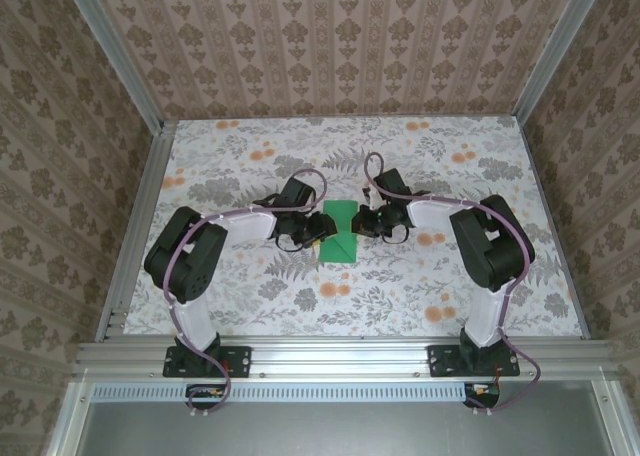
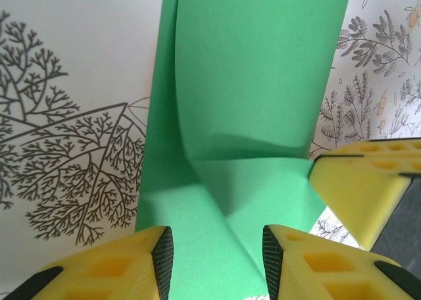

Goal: Fold a paper plane with a square sheet of paper (pick it up from the middle)

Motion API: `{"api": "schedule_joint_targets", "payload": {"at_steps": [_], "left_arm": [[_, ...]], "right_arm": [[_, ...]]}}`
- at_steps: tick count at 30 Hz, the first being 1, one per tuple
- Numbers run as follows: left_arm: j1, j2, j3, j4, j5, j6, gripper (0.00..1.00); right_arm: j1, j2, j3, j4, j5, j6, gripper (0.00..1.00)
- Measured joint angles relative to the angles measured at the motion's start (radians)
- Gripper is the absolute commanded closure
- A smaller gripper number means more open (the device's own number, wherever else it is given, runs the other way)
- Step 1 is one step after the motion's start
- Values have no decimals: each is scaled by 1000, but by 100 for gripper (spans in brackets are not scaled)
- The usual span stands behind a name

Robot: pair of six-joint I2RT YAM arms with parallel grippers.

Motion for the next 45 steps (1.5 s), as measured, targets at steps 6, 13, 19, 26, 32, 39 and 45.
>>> {"api": "schedule_joint_targets", "payload": {"at_steps": [6, 13, 19, 26, 32, 39, 45], "left_arm": [[0, 14, 0, 34, 30, -4, 60], [0, 36, 0, 69, 55, -4, 65], [0, 58, 21, 82, 68, -3, 70], [0, 70, 47, 84, 71, -3, 71], [0, 86, 62, 85, 74, 1, 76], [0, 96, 68, 74, 68, 12, 87], [0, 92, 68, 42, 44, 33, 96]], "right_arm": [[-14, 1, -20, 26, 0, 34, 92], [-14, 14, -26, 35, 0, 49, 92], [-14, 18, -26, 36, -1, 52, 92], [-16, 18, -26, 36, -4, 52, 91], [-16, 18, -26, 36, -7, 52, 89], [-18, 16, -25, 35, -23, 52, 72], [-32, -78, -26, -8, 0, 45, 43]]}}
